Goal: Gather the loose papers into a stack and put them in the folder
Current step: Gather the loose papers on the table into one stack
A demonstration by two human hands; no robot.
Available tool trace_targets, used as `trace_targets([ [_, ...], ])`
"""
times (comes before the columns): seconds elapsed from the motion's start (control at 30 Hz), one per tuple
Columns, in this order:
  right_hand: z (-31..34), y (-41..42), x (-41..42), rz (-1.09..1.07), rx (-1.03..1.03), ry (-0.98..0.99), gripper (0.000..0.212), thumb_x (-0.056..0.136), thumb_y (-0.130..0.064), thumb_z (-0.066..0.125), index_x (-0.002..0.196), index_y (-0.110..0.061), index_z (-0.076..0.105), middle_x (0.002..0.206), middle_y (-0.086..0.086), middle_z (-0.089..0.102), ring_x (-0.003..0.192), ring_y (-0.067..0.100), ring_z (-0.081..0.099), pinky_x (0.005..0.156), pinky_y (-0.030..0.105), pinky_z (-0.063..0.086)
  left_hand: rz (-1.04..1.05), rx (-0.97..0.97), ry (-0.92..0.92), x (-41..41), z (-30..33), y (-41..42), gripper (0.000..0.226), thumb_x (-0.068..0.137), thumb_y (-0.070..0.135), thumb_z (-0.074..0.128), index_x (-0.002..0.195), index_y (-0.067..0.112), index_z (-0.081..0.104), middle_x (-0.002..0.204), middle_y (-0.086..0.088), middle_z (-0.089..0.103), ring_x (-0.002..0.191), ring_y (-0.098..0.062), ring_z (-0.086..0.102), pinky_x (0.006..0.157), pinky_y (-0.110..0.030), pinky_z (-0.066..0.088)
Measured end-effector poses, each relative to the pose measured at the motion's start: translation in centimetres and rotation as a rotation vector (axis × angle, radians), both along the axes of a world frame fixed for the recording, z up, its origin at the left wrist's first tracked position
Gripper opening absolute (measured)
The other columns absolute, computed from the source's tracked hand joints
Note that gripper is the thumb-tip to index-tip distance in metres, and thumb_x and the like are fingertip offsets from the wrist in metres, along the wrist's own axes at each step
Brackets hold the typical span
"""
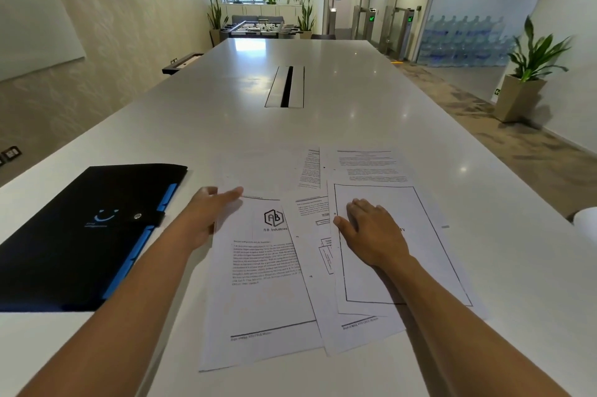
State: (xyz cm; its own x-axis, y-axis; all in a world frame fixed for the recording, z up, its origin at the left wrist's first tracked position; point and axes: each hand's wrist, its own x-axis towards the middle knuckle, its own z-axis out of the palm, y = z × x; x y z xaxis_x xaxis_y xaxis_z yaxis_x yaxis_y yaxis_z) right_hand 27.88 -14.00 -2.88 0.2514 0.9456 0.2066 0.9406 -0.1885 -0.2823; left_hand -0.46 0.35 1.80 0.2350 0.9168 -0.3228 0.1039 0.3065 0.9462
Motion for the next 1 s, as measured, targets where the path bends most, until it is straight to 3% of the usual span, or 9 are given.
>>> trace_targets([
  [0.07,0.0,0.1,-0.1,-0.001,0.0,0.011,0.064,0.096,-0.056,0.031,0.137,-0.01,0.048,0.149,0.009,0.044,0.14,0.022,0.035,0.118,0.042,0.021,-0.063,-0.045,-0.046,0.3,-0.4,-0.9,0.1,0.079,0.033,0.078,0.15,0.003,0.014,0.123,-0.008,0.059,0.108,-0.018,0.061,0.106,-0.045,0.041],
  [0.13,0.1,0.3,-0.4,0.009,-0.004,0.026,0.064,0.096,-0.056,0.032,0.138,-0.01,0.047,0.15,0.01,0.042,0.141,0.022,0.033,0.118,0.042,0.019,-0.091,-0.067,-0.078,1.1,-0.4,-1.9,0.103,0.083,0.029,0.076,0.152,0.005,0.004,0.133,-0.013,0.055,0.109,-0.019,0.06,0.109,-0.044,0.037],
  [0.23,0.0,0.6,-1.3,0.036,-0.008,0.05,0.064,0.096,-0.056,0.032,0.138,-0.01,0.045,0.152,0.01,0.04,0.143,0.022,0.029,0.119,0.043,0.017,-0.141,-0.058,-0.111,2.5,-0.8,-2.6,0.086,0.081,0.022,0.077,0.146,0.005,0.024,0.134,-0.019,0.056,0.109,-0.024,0.065,0.094,-0.045,0.052],
  [0.37,-0.3,1.1,-3.4,0.06,-0.016,0.09,0.067,0.097,-0.056,0.03,0.144,-0.01,0.039,0.154,0.01,0.035,0.145,0.021,0.023,0.119,0.042,0.011,-0.138,-0.017,-0.044,3.5,-0.9,-3.8,0.084,0.078,0.023,0.081,0.143,0.015,0.029,0.115,-0.009,0.063,0.093,-0.025,0.069,0.062,-0.036,0.061],
  [0.47,-0.5,1.4,-5.4,0.068,-0.002,0.099,0.064,0.098,-0.054,0.03,0.144,-0.01,0.038,0.154,0.01,0.035,0.146,0.021,0.022,0.119,0.041,0.009,-0.13,-0.003,-0.087,3.5,-1.3,-4.0,0.063,0.073,0.016,0.084,0.123,0.009,0.046,0.113,-0.015,0.069,0.088,-0.031,0.073,0.068,-0.046,0.06],
  [0.6,-0.4,2.1,-8.4,0.116,0.007,0.124,0.057,0.1,-0.049,0.03,0.142,-0.012,0.04,0.153,0.009,0.037,0.145,0.021,0.023,0.119,0.041,0.009,-0.133,0.006,-0.107,3.1,-1.9,-4.1,0.061,0.073,0.011,0.083,0.125,0.012,0.05,0.113,-0.017,0.07,0.091,-0.035,0.072,0.076,-0.057,0.058],
  [0.8,1.5,1.8,-8.1,0.034,0.169,0.305,0.046,0.098,-0.033,0.044,0.139,-0.013,0.048,0.147,0.007,0.047,0.137,0.021,0.038,0.116,0.039,0.025,-0.06,0.05,-0.097,2.7,-2.9,-3.8,0.051,0.078,-0.001,0.076,0.12,0.012,0.051,0.107,-0.011,0.071,0.082,-0.022,0.074,0.063,-0.036,0.061],
  [0.9,3.0,1.1,-5.0,-0.196,0.162,0.186,0.046,0.092,-0.031,0.05,0.134,-0.013,0.052,0.142,0.007,0.052,0.132,0.023,0.043,0.111,0.044,0.03,-0.049,0.065,-0.104,2.8,-3.3,-3.7,0.052,0.081,0.002,0.074,0.125,0.012,0.048,0.115,-0.012,0.068,0.093,-0.025,0.071,0.081,-0.043,0.059],
  [1.0,3.2,-0.3,-3.2,-0.333,-0.025,0.176,0.058,0.091,-0.037,0.05,0.143,-0.014,0.039,0.155,0.01,0.033,0.143,0.028,0.026,0.112,0.051,0.027,-0.048,0.058,-0.142,2.9,-3.5,-3.6,0.073,0.08,0.008,0.077,0.14,0.007,0.036,0.122,-0.012,0.064,0.105,-0.028,0.066,0.095,-0.05,0.052],
])
